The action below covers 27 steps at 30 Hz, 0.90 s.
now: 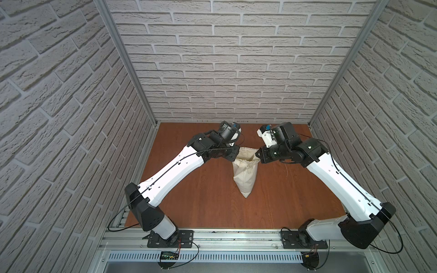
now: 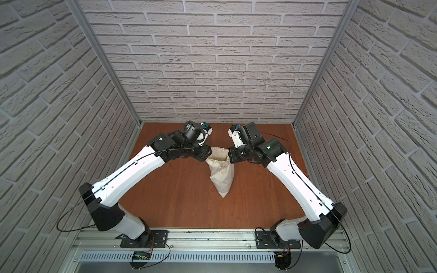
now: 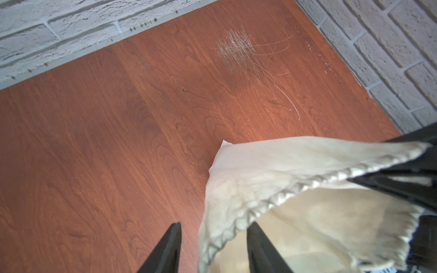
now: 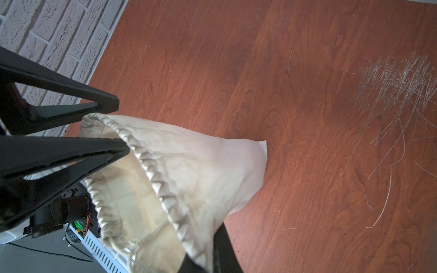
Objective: Close the soil bag
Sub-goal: Adjust the soil bag at the center of the board.
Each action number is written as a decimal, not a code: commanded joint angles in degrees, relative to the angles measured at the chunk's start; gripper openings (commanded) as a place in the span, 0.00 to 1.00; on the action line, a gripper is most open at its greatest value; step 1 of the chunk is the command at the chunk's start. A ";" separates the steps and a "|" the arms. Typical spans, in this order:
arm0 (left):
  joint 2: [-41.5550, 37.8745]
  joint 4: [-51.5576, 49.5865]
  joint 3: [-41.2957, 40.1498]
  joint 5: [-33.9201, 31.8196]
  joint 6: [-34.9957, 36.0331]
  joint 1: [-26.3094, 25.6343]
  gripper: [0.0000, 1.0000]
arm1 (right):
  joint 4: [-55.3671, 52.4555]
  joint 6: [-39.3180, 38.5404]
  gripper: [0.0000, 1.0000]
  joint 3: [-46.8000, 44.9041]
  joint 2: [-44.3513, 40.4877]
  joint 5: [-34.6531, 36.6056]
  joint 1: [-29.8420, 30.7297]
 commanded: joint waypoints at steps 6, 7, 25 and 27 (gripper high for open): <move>1.08 0.62 1.26 1.75 -0.17 0.09 0.10 | 2.95 -3.40 0.23 0.28 -0.86 -1.09 0.29; 1.22 0.55 1.57 1.78 -0.11 0.05 0.10 | 2.96 -4.05 0.31 0.68 -0.83 -1.30 0.30; 2.42 0.19 4.75 2.79 0.81 -0.50 0.12 | -5.68 -15.13 0.62 16.67 12.29 -2.71 0.13; 2.25 -0.03 4.84 2.54 0.90 -0.56 0.12 | -6.34 -15.19 0.62 17.41 13.23 -1.28 -0.16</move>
